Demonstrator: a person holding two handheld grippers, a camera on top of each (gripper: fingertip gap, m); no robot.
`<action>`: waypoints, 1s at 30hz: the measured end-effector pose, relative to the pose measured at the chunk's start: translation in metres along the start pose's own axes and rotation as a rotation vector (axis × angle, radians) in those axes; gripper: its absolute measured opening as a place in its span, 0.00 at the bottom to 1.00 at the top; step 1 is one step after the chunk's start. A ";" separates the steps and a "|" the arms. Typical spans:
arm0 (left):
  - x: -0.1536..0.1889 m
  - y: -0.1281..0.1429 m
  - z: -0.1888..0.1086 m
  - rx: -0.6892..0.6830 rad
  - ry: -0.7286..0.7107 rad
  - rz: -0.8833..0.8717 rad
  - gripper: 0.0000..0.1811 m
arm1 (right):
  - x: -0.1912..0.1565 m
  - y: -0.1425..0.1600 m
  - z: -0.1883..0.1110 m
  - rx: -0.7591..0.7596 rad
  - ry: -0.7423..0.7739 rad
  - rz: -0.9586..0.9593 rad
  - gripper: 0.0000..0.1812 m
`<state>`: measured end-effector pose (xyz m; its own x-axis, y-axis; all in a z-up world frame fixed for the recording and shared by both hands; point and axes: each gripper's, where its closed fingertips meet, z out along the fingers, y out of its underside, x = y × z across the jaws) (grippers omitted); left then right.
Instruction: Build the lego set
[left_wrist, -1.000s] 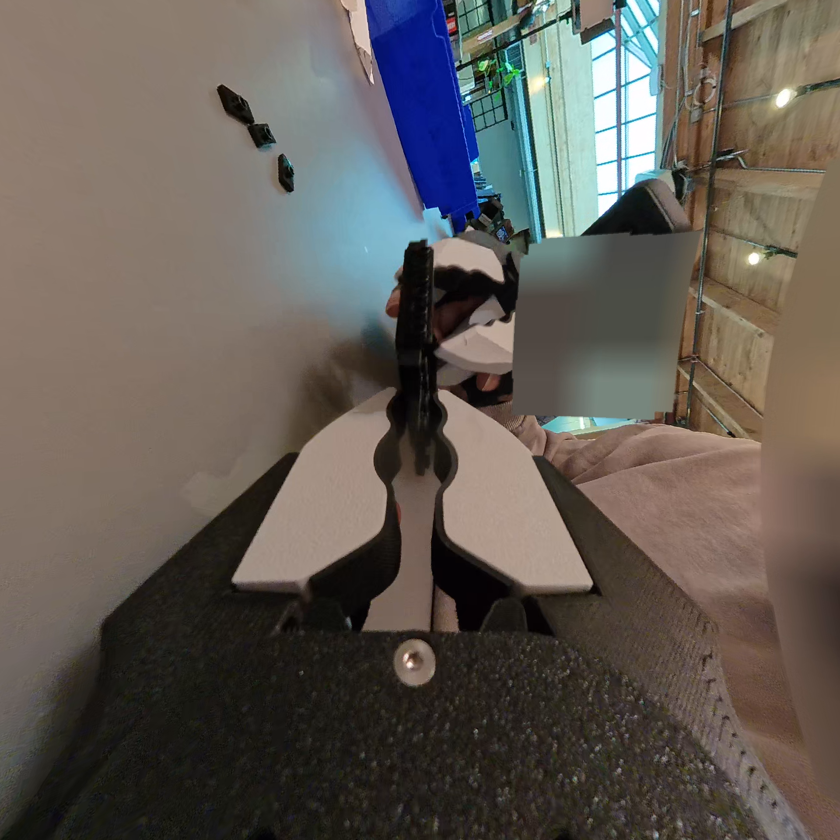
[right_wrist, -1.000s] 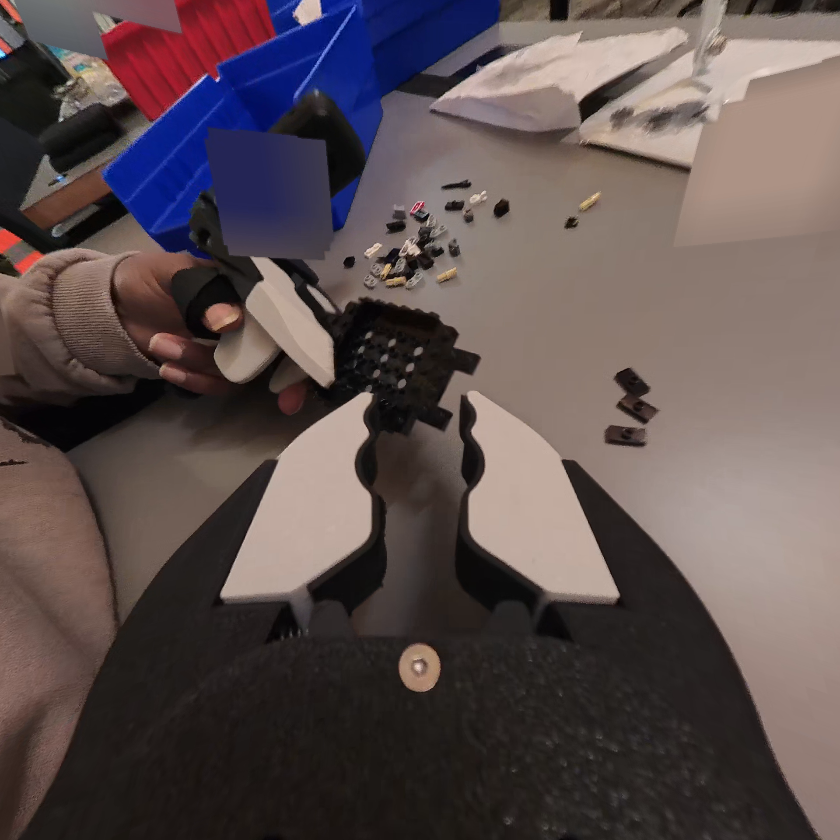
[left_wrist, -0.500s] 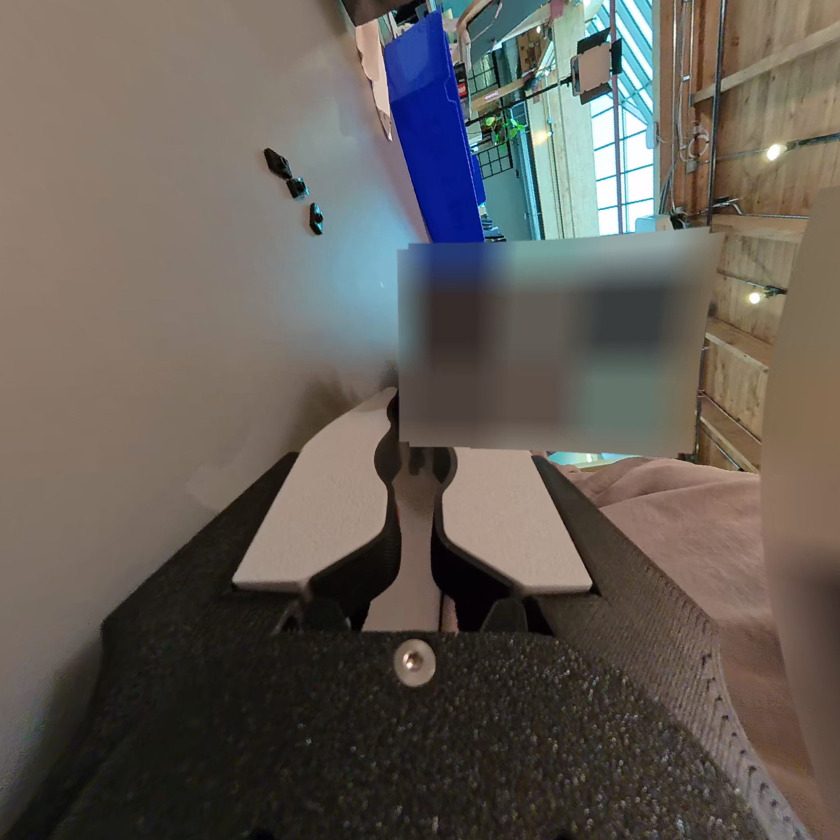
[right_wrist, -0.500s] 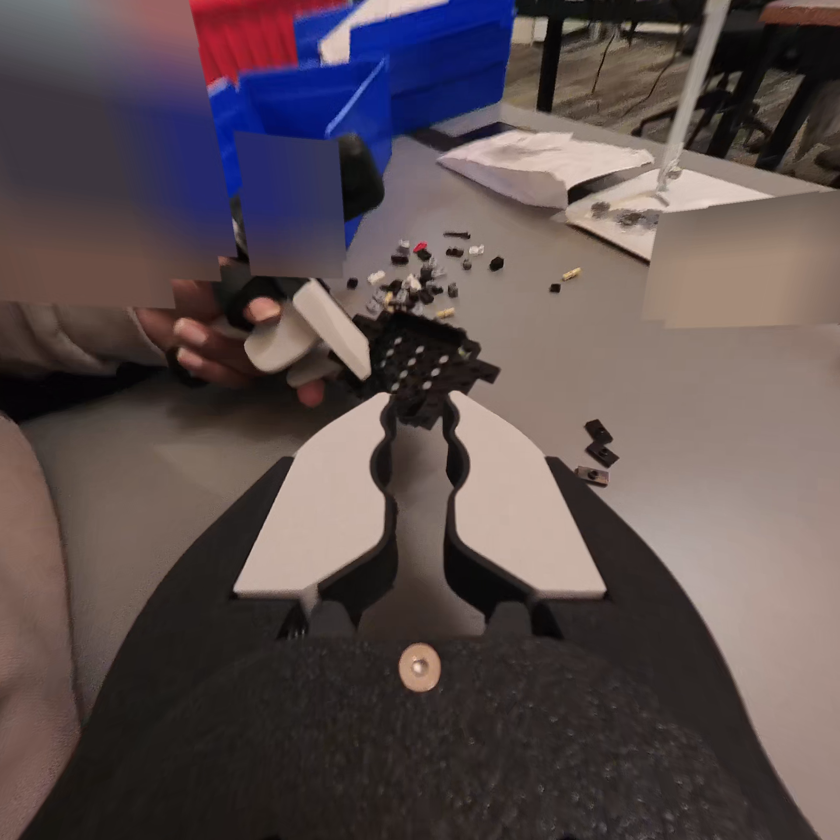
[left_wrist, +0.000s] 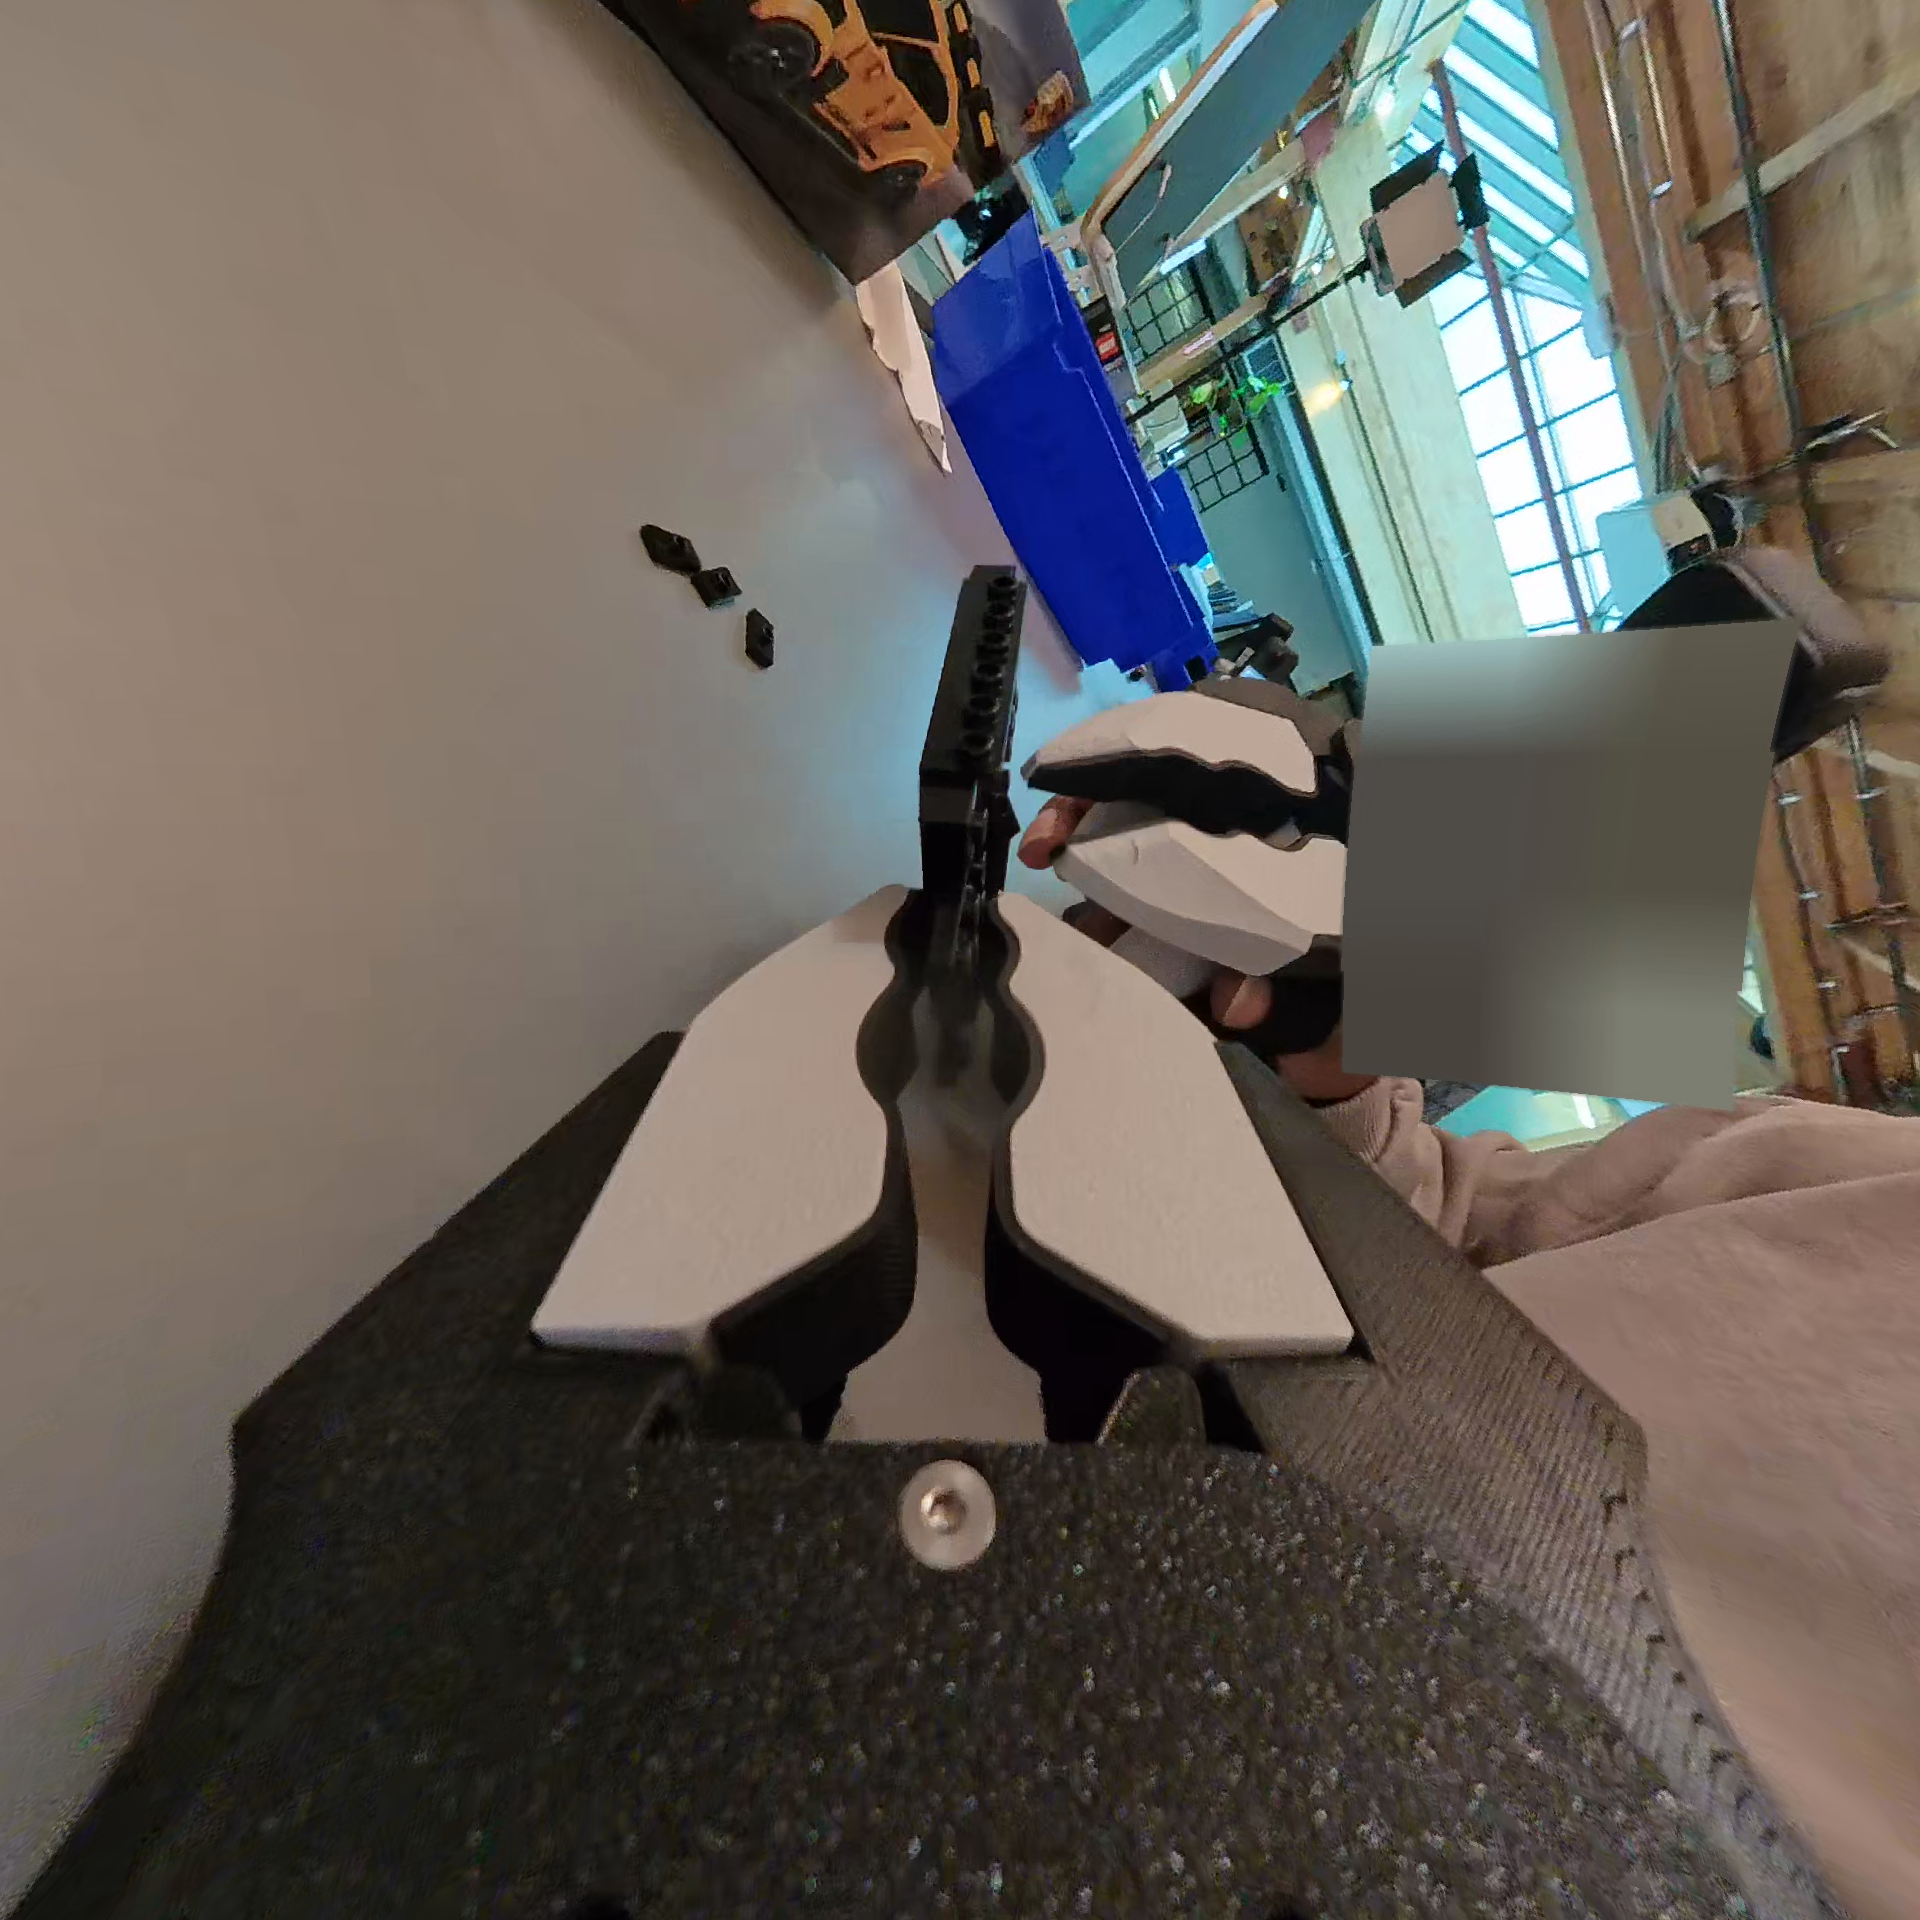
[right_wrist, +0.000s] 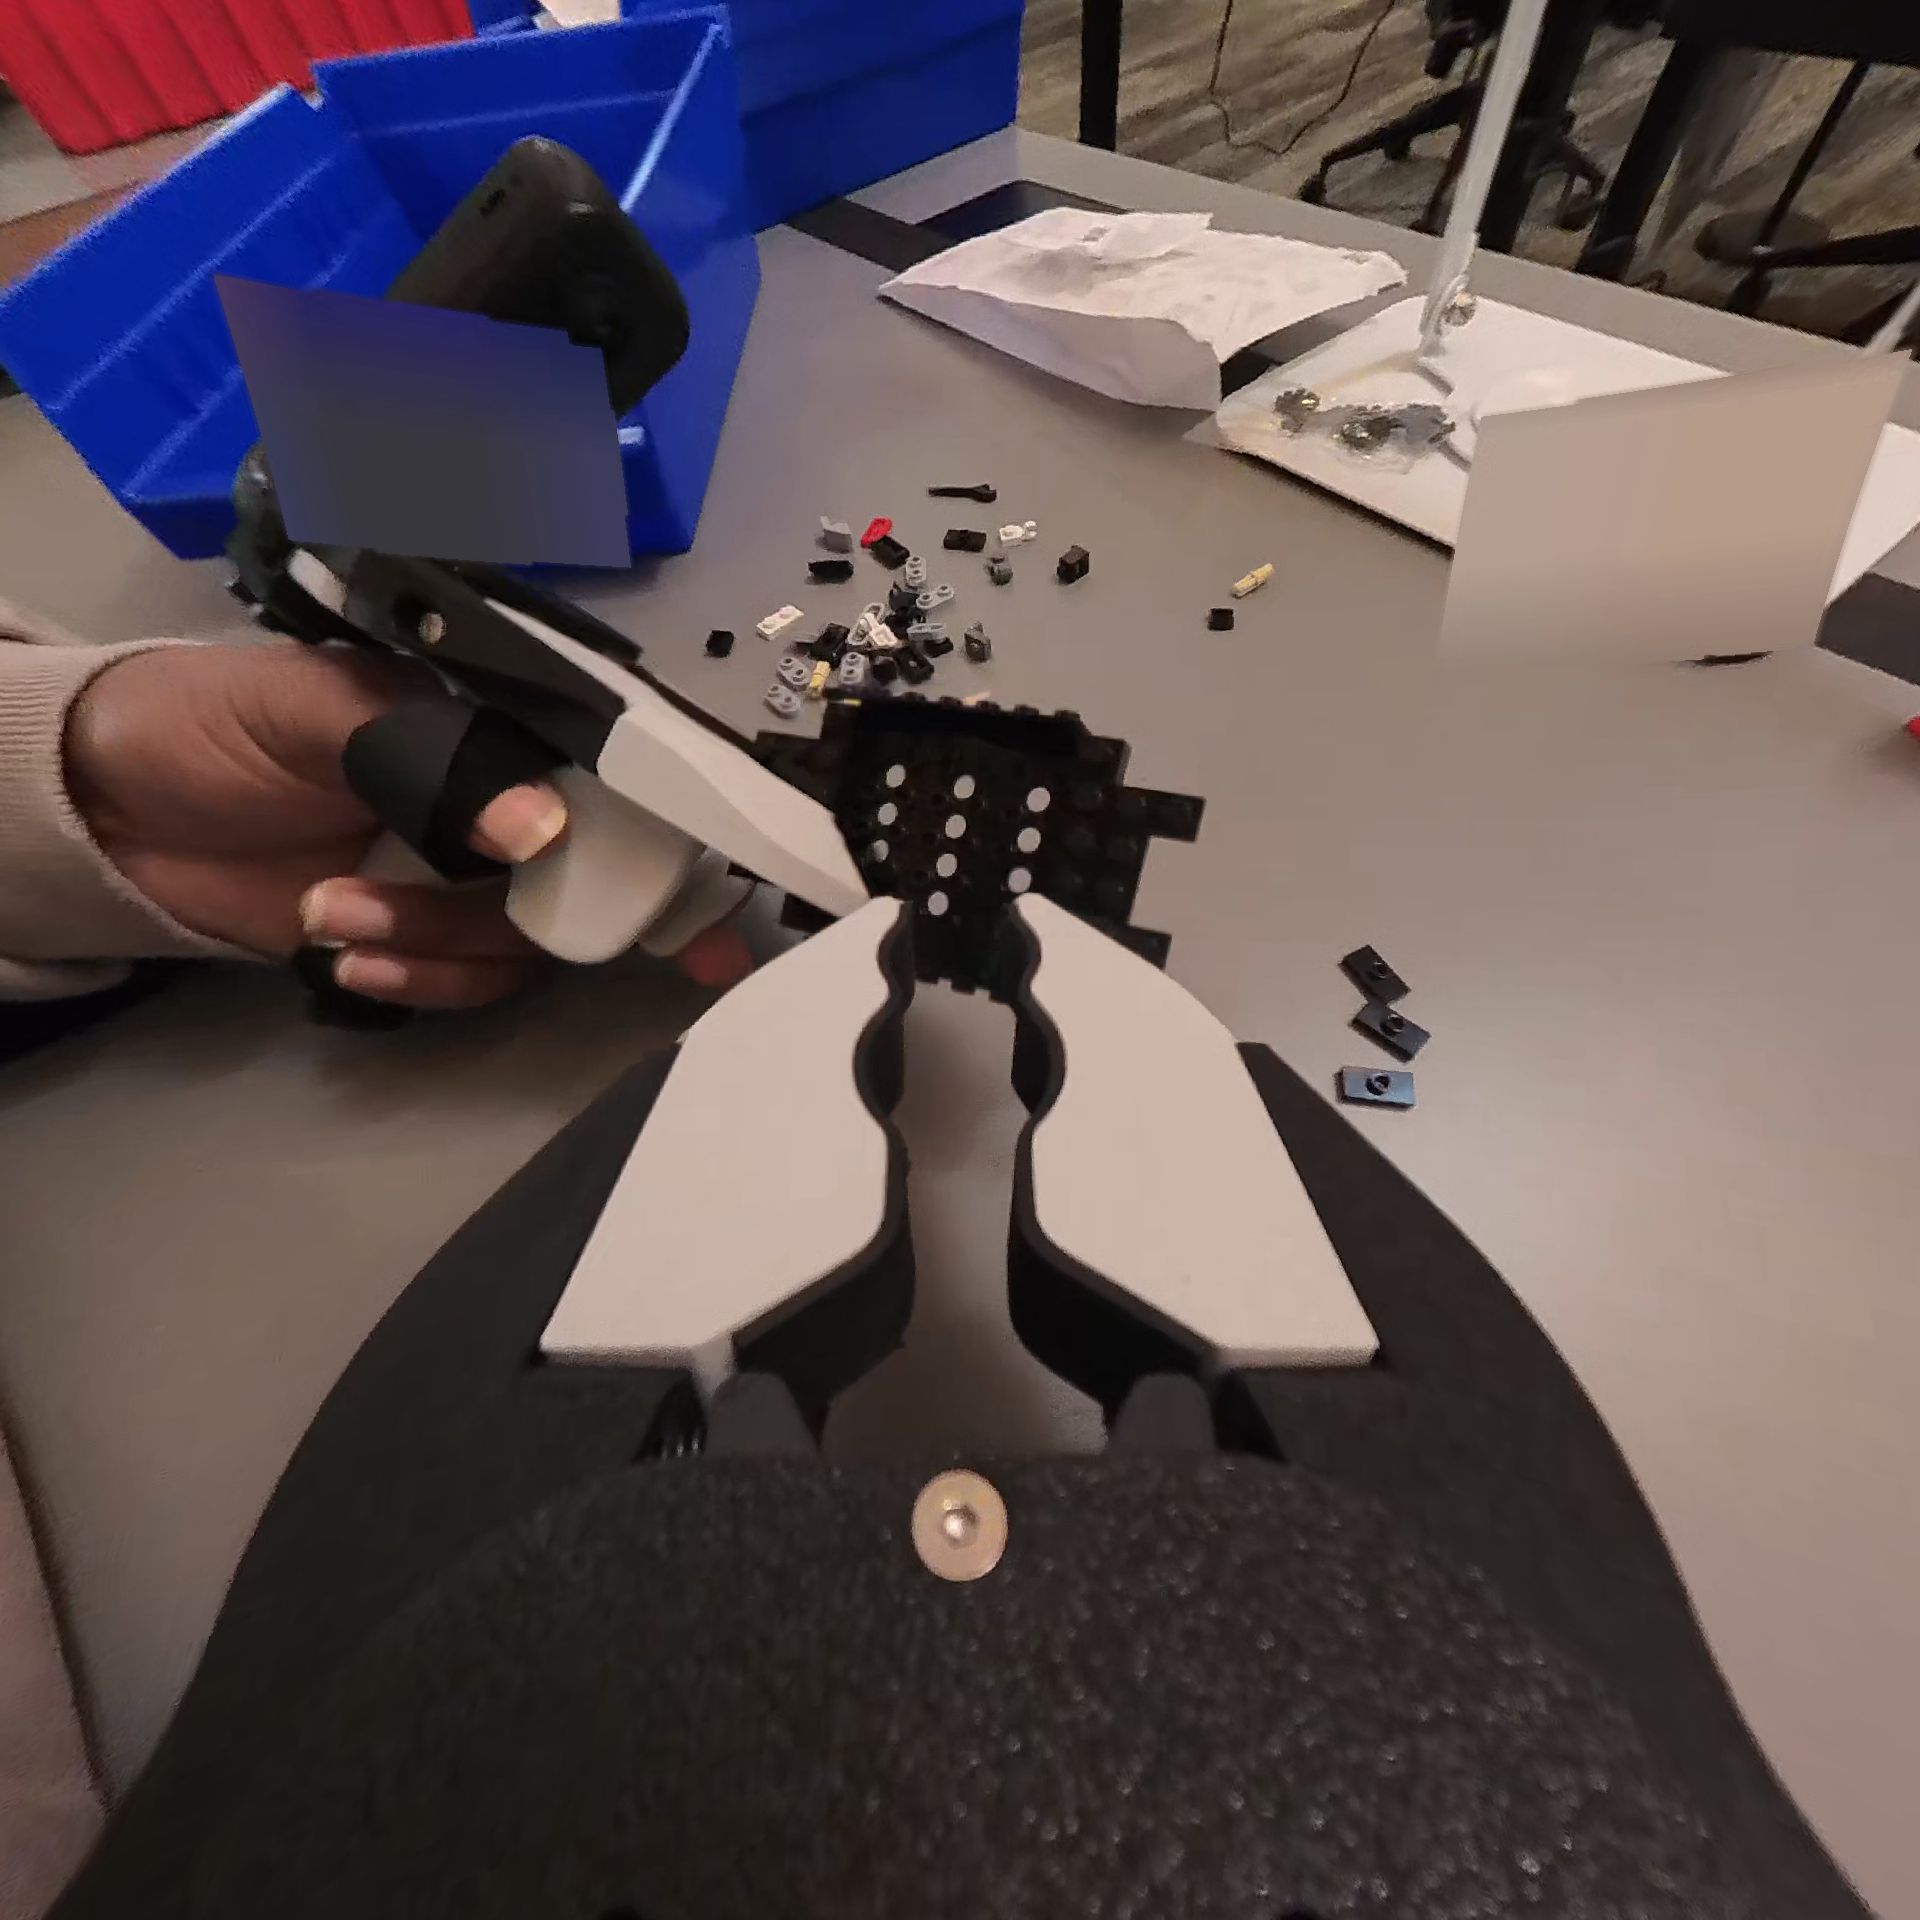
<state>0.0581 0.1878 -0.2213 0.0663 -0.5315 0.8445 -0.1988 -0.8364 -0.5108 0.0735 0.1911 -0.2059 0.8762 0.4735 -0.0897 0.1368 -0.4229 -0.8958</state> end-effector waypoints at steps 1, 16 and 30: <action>0.002 0.001 0.001 0.002 0.002 0.008 0.05 | 0.002 0.002 0.002 -0.018 0.025 -0.006 0.08; -0.004 -0.005 0.004 0.075 -0.052 0.062 0.05 | -0.001 0.009 0.005 -0.030 0.049 -0.085 0.06; 0.002 -0.015 0.004 0.131 -0.071 0.125 0.05 | 0.012 0.007 0.004 -0.019 0.109 -0.007 0.07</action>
<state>0.0647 0.1986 -0.2122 0.1186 -0.6369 0.7618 -0.0809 -0.7708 -0.6319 0.0833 0.1971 -0.2147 0.9200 0.3903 -0.0351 0.1507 -0.4351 -0.8877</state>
